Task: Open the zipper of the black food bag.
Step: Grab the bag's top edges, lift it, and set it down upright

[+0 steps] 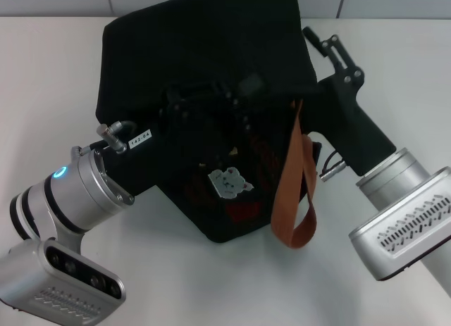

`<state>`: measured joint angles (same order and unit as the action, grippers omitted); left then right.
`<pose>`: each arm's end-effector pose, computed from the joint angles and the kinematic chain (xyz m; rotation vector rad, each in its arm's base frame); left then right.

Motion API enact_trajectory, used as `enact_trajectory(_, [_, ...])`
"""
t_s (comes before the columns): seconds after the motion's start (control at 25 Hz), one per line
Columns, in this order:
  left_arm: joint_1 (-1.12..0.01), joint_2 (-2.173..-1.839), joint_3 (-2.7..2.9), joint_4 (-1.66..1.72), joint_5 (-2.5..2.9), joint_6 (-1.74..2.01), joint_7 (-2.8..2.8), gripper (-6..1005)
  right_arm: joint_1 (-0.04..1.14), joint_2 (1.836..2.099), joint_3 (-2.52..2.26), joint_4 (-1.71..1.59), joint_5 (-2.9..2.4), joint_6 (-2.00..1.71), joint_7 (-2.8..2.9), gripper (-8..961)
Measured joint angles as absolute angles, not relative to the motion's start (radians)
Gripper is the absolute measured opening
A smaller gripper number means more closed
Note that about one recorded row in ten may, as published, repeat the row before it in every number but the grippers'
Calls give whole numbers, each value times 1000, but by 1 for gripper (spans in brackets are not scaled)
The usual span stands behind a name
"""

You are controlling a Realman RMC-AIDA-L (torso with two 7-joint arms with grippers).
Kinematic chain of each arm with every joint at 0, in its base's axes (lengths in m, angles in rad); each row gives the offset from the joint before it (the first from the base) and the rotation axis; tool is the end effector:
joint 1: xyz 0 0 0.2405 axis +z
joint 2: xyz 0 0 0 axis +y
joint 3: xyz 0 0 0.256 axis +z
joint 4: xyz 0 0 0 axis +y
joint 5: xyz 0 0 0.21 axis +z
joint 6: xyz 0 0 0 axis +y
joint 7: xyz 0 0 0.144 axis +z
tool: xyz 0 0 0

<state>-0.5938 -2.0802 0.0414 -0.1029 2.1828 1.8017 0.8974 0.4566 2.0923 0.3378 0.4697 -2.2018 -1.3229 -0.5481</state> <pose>-0.2032 0.2706 -0.0561 -1.6056 1.1983 -0.7208 0.2055 0.2875 -0.0960 -1.8818 -0.2656 0.7243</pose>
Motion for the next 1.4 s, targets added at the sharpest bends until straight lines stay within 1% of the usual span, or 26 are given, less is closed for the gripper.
enact_trajectory(0.2, [-594, -2080, 42, -103, 2184, 1802, 897, 92, 447, 2092, 363, 480, -2200, -1355, -548, 827])
enact_trajectory(1.04, [-594, -2080, 41, -103, 2186, 1801, 897, 92, 448, 2092, 321, 485, -2207, -1341, -637, 685])
enact_trajectory(1.28, [-594, -2080, 41, -103, 2184, 1802, 897, 92, 457, 2092, 317, 486, -2208, -1338, -642, 435])
enact_trajectory(1.36, [-594, -2080, 41, -103, 2184, 1802, 897, 92, 458, 2092, 316, 490, -2209, -1323, -654, 321])
enact_trajectory(1.4, [-594, -2080, 41, -103, 2184, 1802, 897, 92, 458, 2092, 316, 490, -2209, -1323, -654, 304])
